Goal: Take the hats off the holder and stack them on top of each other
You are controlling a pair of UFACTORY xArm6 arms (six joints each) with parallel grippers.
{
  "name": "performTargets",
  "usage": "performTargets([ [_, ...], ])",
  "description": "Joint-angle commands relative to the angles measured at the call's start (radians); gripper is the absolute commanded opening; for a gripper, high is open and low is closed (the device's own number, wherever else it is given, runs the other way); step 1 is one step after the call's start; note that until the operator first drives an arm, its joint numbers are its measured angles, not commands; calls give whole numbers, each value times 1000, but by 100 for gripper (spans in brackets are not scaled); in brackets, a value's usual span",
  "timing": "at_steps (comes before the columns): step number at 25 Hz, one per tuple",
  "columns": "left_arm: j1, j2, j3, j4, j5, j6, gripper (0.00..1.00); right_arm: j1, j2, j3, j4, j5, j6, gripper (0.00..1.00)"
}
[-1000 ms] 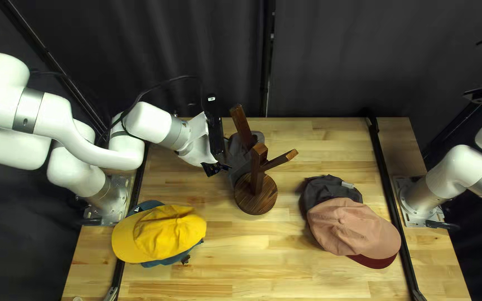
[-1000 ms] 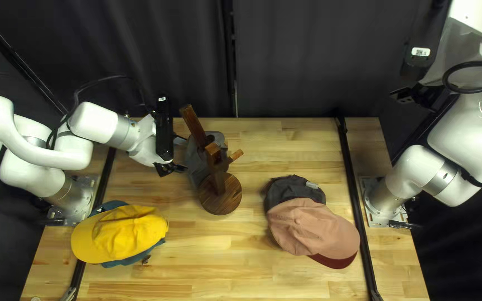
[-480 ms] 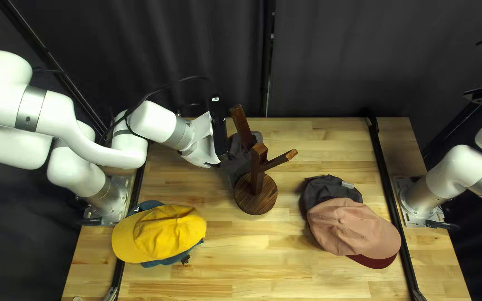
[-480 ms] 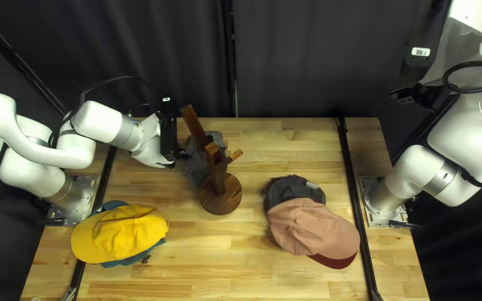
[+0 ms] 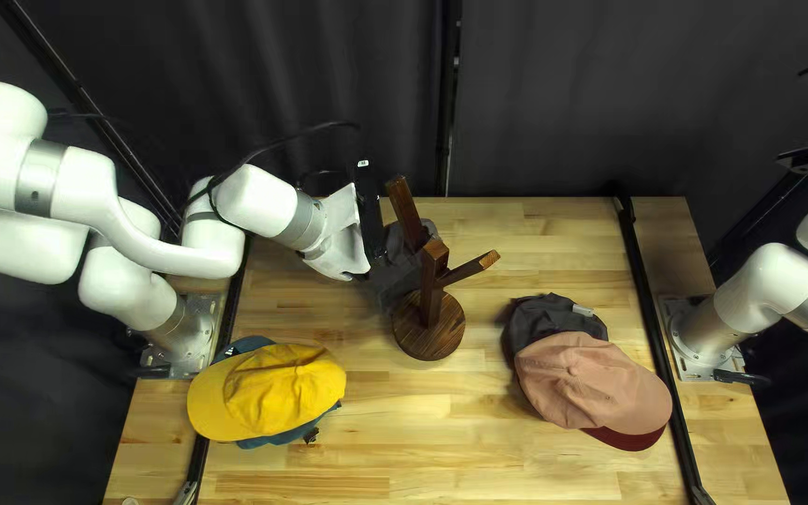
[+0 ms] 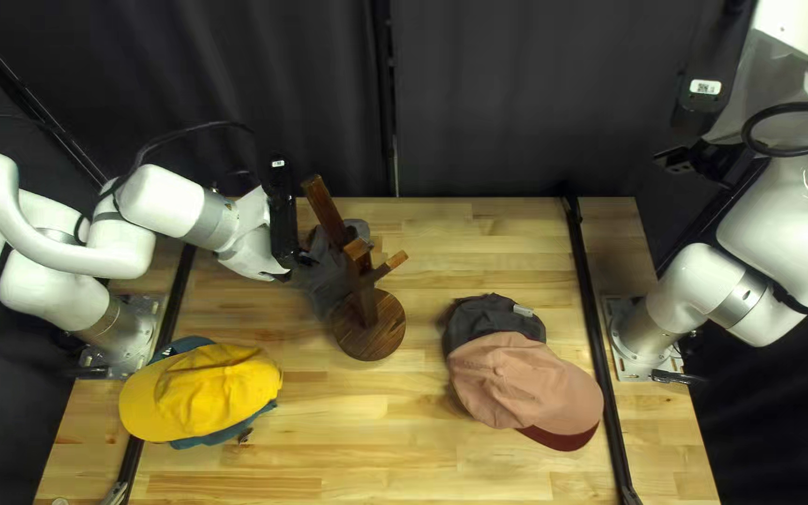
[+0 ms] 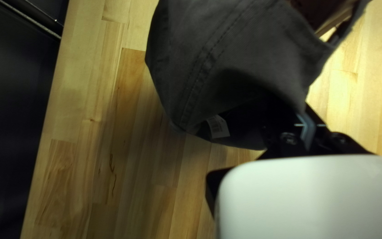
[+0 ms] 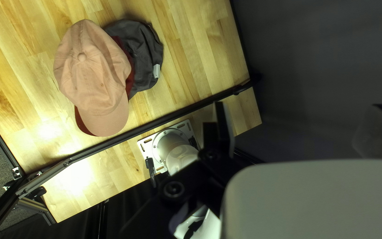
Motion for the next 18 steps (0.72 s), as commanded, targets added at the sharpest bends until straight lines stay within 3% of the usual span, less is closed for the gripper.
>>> performTargets([
  [1, -11, -58, -57, 21, 119, 9, 0, 0, 0, 0, 0, 0, 0, 100],
  [13, 34, -171, -130, 10, 291, 118, 0, 0, 0, 0, 0, 0, 0, 100],
  [18, 53, -167, -191, 8, 341, 166, 0, 0, 0, 0, 0, 0, 0, 100],
])
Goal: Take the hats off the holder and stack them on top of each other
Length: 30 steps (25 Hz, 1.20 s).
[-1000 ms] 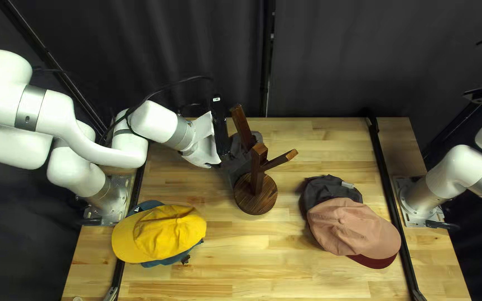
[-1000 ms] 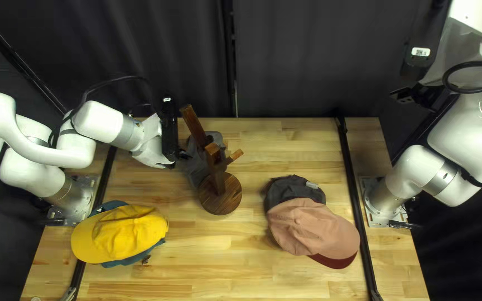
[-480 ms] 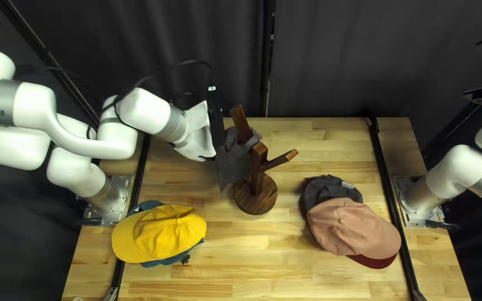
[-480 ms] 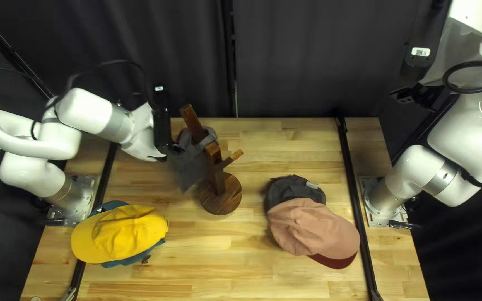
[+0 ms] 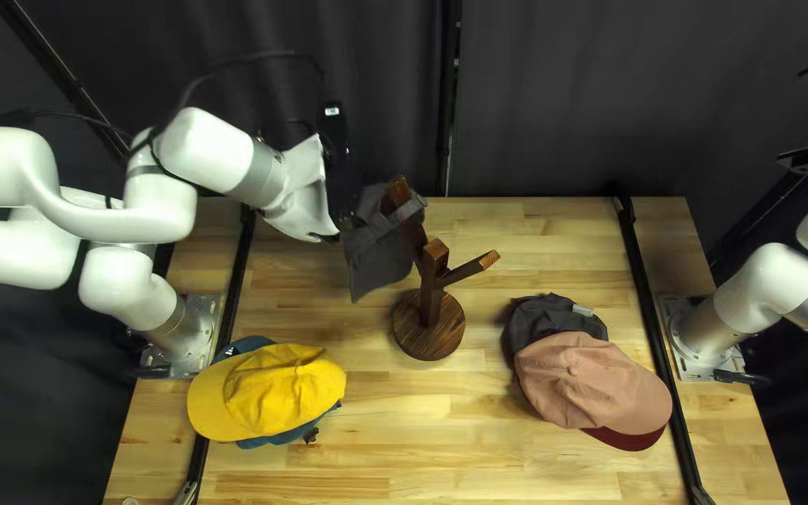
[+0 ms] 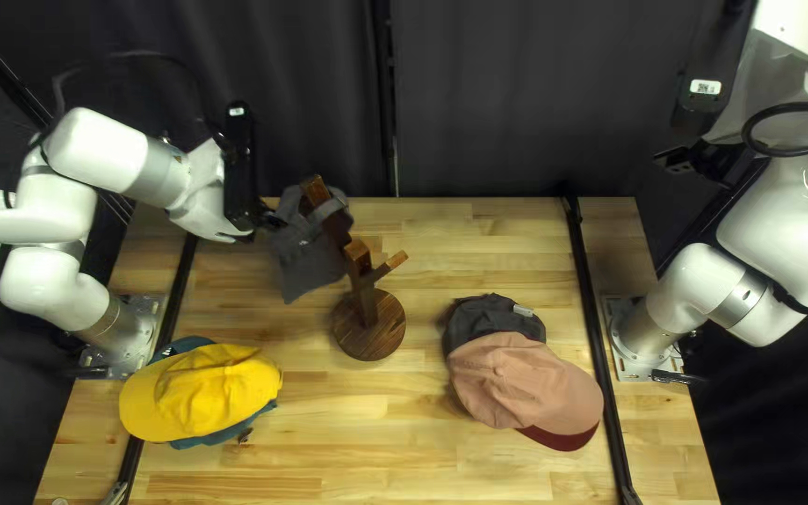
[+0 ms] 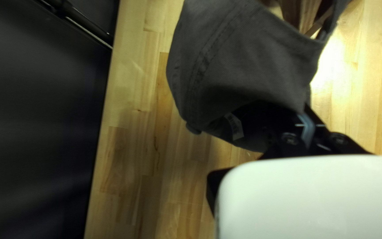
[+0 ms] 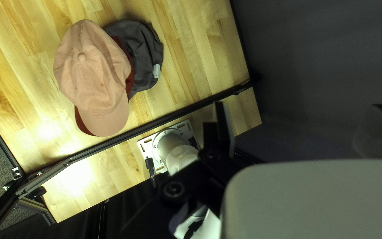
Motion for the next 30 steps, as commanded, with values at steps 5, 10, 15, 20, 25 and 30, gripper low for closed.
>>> performTargets([
  [5, 14, 37, -103, 5, 66, 62, 0, 0, 0, 0, 0, 0, 0, 100],
  [10, 20, 59, -136, 4, 84, 83, 0, 0, 0, 0, 0, 0, 0, 100],
  [15, 30, 60, -172, 1, 119, 111, 0, 0, 0, 0, 0, 0, 0, 100],
  [20, 37, 40, -199, 4, 159, 136, 0, 0, 0, 0, 0, 0, 0, 100],
  [25, 51, -2, -197, 2, 193, 159, 0, 0, 0, 0, 0, 0, 0, 100],
  [30, 78, -57, -203, -12, 245, 197, 0, 0, 0, 0, 0, 0, 0, 100],
])
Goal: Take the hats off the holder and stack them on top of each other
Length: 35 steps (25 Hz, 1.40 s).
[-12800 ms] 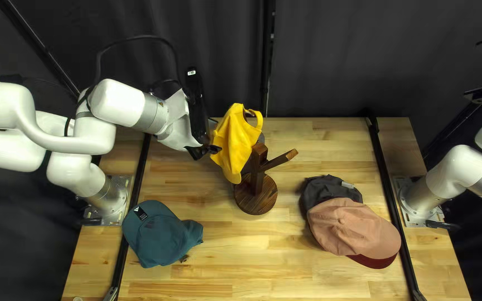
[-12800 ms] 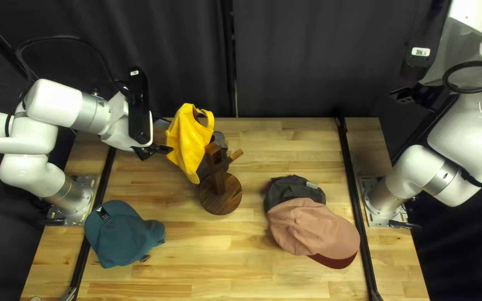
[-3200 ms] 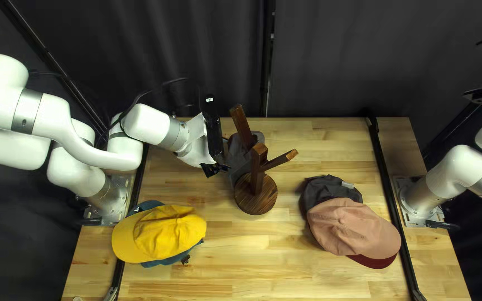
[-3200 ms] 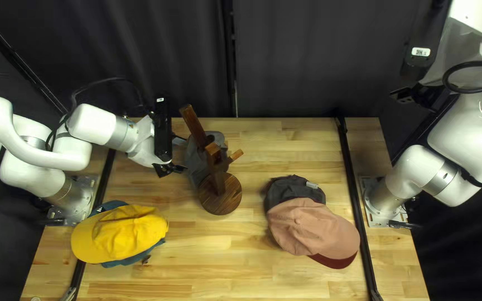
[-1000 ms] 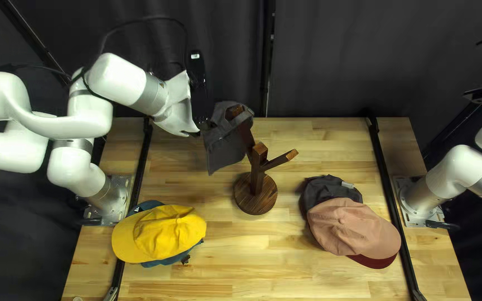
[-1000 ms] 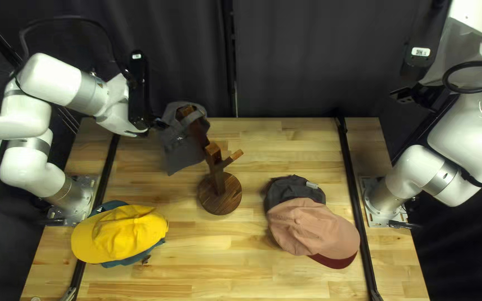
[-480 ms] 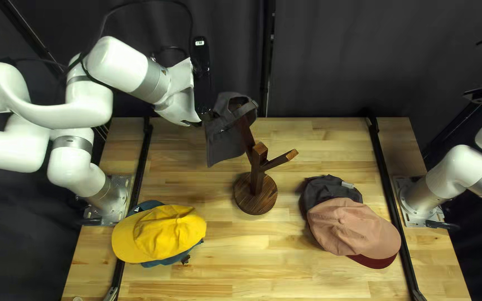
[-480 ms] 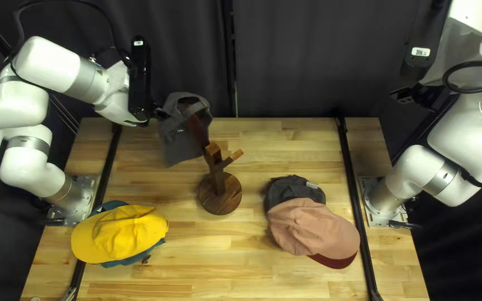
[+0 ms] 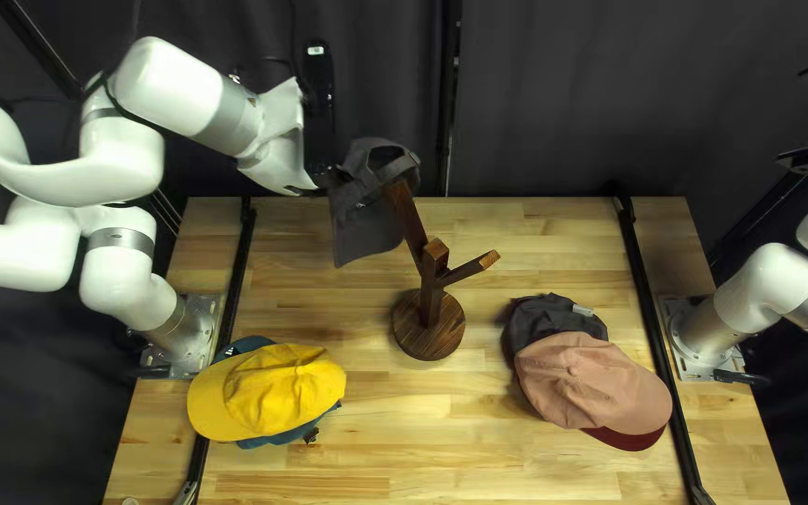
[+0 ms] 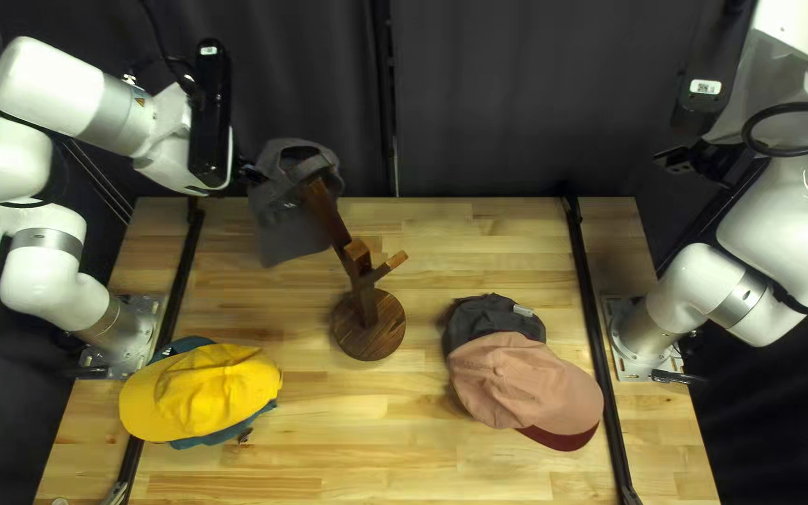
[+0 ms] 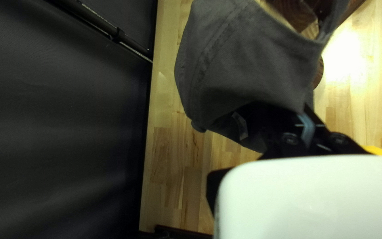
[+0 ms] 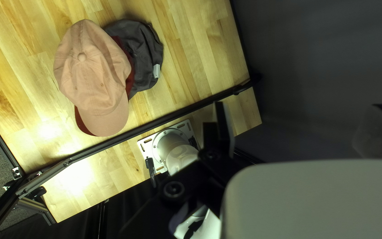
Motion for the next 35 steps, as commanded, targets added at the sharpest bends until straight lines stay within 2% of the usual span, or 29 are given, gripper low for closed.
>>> performTargets([
  [1, 19, -41, -11, -9, 47, 29, 0, 0, 0, 0, 0, 0, 0, 100],
  [9, 11, -140, -8, 10, 173, 21, 0, 0, 0, 0, 0, 0, 0, 100],
  [17, -120, -248, 40, 94, 313, -134, 0, 0, 0, 0, 0, 0, 0, 100],
  [22, -295, -284, 31, 173, 448, -309, 0, 0, 0, 0, 0, 0, 0, 100],
  [28, -609, -272, -14, 275, 651, -572, 0, 0, 0, 0, 0, 0, 0, 100],
  [29, -630, -265, -19, 279, 665, -588, 0, 0, 0, 0, 0, 0, 0, 100],
  [31, -737, -228, -35, 292, 729, -677, 0, 0, 0, 0, 0, 0, 0, 100],
  [35, -842, -167, -37, 263, 799, -773, 0, 0, 0, 0, 0, 0, 0, 100],
])
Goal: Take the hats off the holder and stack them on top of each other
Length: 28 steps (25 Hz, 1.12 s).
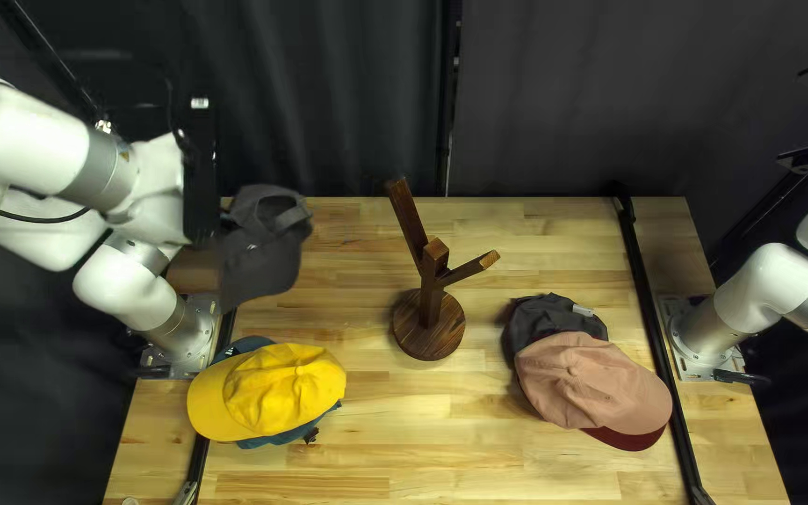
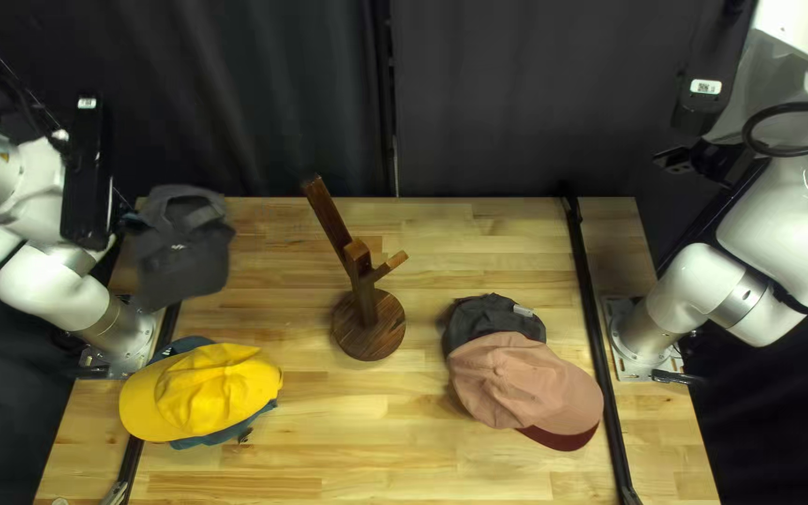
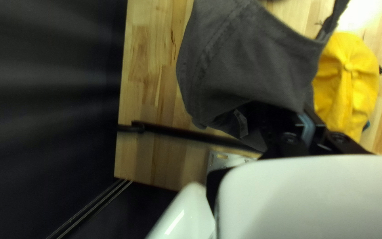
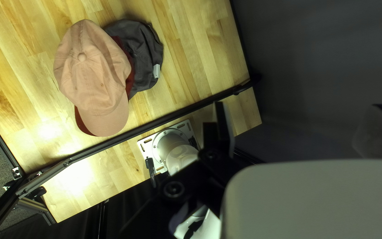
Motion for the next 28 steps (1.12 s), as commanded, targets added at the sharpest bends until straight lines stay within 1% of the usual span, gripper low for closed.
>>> performTargets([
  [1, -103, 68, -6, -30, 76, -101, 0, 0, 0, 0, 0, 0, 0, 100],
  [6, -140, 139, 19, -83, 72, -113, 0, 0, 0, 0, 0, 0, 0, 100],
  [13, -173, 280, 13, -150, 46, -140, 0, 0, 0, 0, 0, 0, 0, 100],
  [16, -193, 316, 19, -181, 31, -141, 0, 0, 0, 0, 0, 0, 0, 100],
  [22, -203, 343, 50, -215, -34, -74, 0, 0, 0, 0, 0, 0, 0, 100],
  [28, -144, 396, 68, -236, -123, 38, 0, 0, 0, 0, 0, 0, 0, 100],
])
